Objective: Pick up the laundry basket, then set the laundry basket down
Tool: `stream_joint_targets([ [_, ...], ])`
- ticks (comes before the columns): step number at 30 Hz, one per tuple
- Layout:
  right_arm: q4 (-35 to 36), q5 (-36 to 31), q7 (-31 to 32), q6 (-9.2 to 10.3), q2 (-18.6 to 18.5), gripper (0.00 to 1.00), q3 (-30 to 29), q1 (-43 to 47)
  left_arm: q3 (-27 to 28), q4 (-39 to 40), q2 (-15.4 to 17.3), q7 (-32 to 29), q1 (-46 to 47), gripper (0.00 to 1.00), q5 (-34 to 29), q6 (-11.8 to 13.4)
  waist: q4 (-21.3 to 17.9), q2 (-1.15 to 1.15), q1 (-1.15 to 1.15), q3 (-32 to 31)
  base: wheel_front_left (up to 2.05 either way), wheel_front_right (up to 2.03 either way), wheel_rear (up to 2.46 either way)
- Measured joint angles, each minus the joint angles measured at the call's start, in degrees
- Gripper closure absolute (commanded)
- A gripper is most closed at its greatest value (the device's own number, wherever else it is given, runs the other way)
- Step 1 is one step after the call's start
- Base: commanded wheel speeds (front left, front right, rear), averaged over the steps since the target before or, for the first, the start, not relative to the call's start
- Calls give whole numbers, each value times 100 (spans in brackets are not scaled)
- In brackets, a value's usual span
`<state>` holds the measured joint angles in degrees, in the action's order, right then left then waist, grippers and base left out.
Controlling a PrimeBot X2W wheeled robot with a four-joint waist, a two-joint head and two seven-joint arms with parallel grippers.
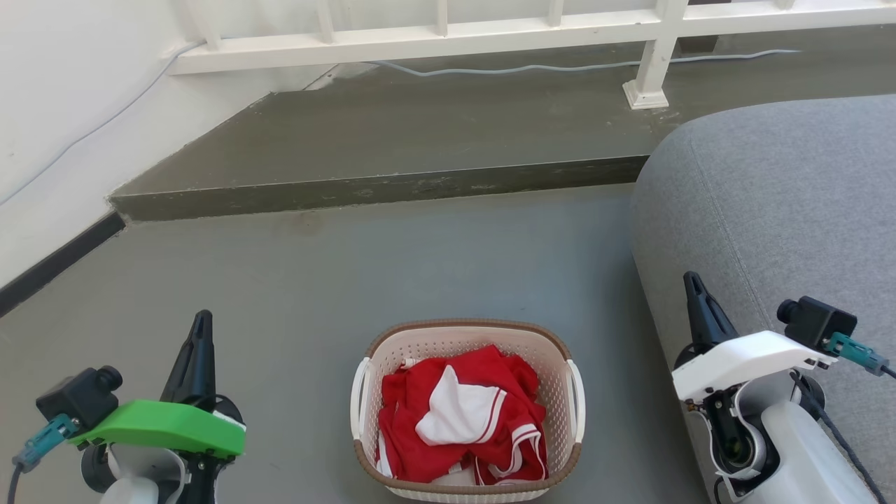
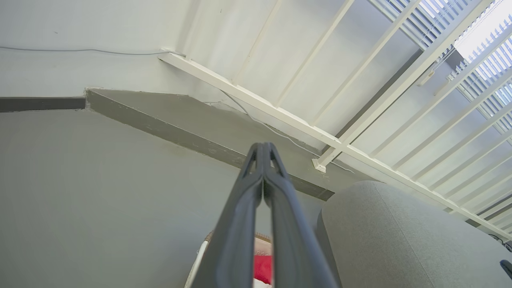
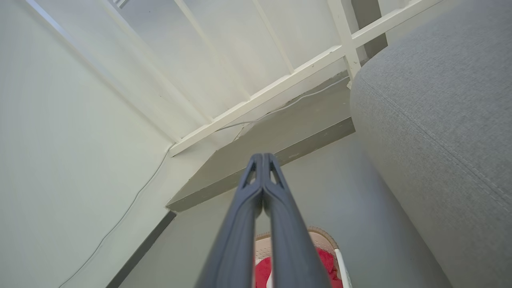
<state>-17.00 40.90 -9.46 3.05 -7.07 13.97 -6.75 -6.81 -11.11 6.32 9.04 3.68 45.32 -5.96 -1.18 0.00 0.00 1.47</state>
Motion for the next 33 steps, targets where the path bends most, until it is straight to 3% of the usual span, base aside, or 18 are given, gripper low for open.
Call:
stream_joint_targets([
  [33, 19, 2285, 678, -427, 167, 100, -903, 31, 494, -215, -177, -660, 1, 100, 2022, -43, 53, 0, 0, -58, 0, 0, 0],
])
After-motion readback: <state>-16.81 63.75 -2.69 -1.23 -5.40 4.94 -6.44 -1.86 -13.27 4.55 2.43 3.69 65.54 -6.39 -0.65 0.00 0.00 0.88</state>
